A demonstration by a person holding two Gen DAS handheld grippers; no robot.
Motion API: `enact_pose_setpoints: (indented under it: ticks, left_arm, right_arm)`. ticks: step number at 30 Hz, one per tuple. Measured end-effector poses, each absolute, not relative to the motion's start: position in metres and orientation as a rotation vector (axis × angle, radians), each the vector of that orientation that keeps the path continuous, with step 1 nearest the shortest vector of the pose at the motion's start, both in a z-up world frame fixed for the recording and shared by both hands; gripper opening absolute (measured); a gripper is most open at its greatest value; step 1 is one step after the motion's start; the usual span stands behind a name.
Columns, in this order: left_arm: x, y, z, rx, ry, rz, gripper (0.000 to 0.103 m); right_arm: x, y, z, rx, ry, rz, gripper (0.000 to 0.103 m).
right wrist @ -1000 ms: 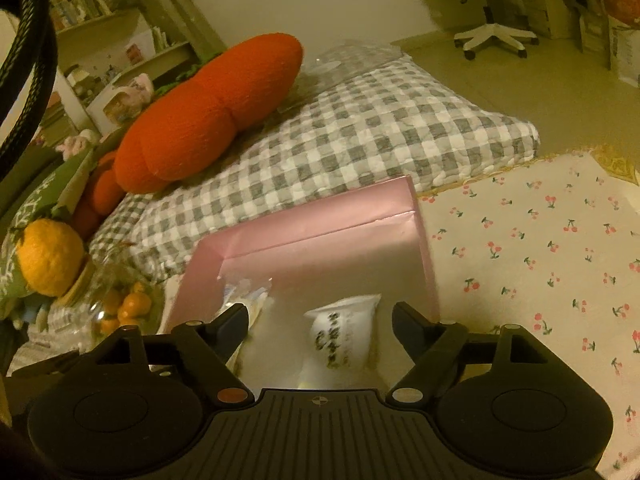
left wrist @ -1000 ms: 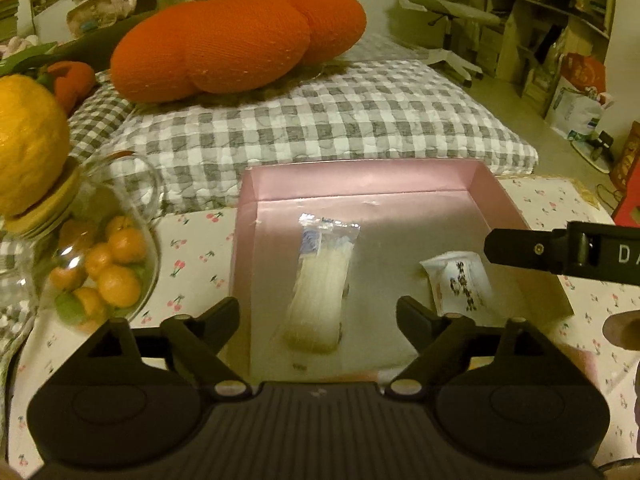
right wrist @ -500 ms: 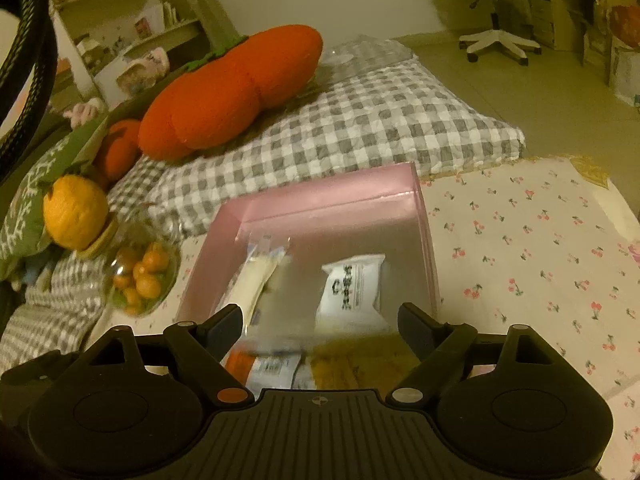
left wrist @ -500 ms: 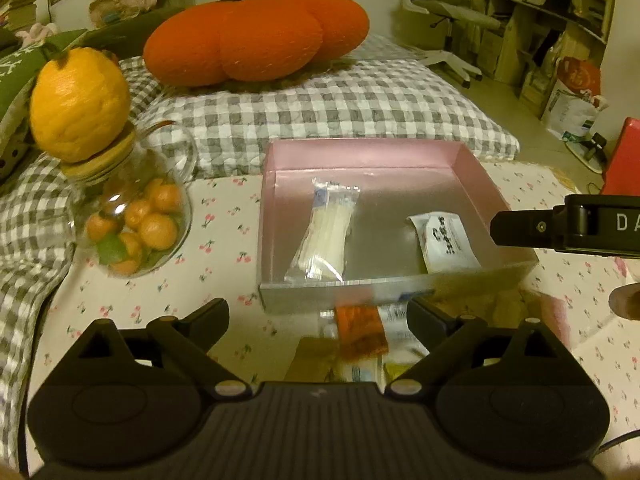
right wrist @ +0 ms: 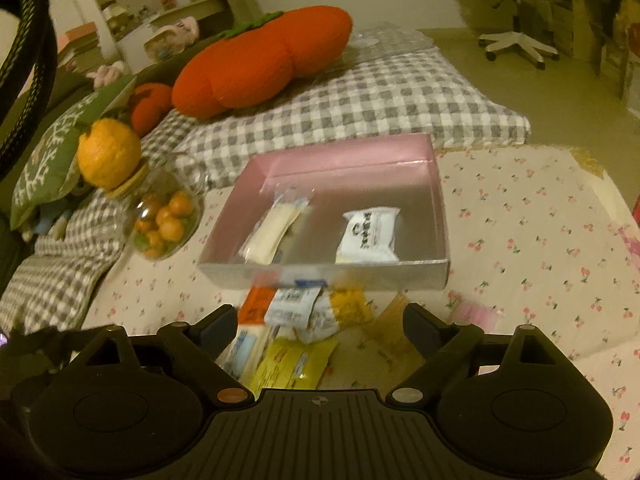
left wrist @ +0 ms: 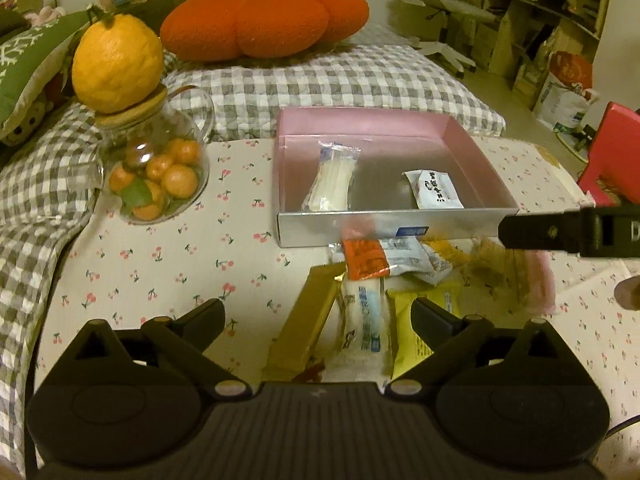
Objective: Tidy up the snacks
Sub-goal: 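Withdraw both tools from the box back over the snack pile, then grasp the red-and-white snack packet with the left tool while the right tool grasps a small red candy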
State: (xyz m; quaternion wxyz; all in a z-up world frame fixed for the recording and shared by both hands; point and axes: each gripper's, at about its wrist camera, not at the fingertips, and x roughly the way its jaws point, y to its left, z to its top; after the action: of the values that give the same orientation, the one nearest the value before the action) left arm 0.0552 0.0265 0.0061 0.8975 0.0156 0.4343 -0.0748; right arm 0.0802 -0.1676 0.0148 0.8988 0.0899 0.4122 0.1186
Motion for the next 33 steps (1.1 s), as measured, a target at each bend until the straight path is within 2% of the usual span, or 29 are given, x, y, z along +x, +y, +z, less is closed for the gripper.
enact_pose_setpoints:
  ticks: [8, 24, 33]
  left_arm:
    - [0.041, 0.042, 0.002, 0.026, 0.903, -0.172, 0.099]
    - [0.005, 0.062, -0.025, -0.027, 0.867, -0.23, 0.097]
    - [-0.004, 0.06, -0.052, -0.074, 0.93, -0.288, 0.085]
  right_arm:
    - [0.07, -0.167, -0.004, 0.201, 0.892, 0.257, 0.092]
    - [0.016, -0.156, -0.045, 0.045, 0.897, 0.4, 0.092]
    - [-0.012, -0.143, -0.058, -0.085, 0.836, 0.504, 0.095]
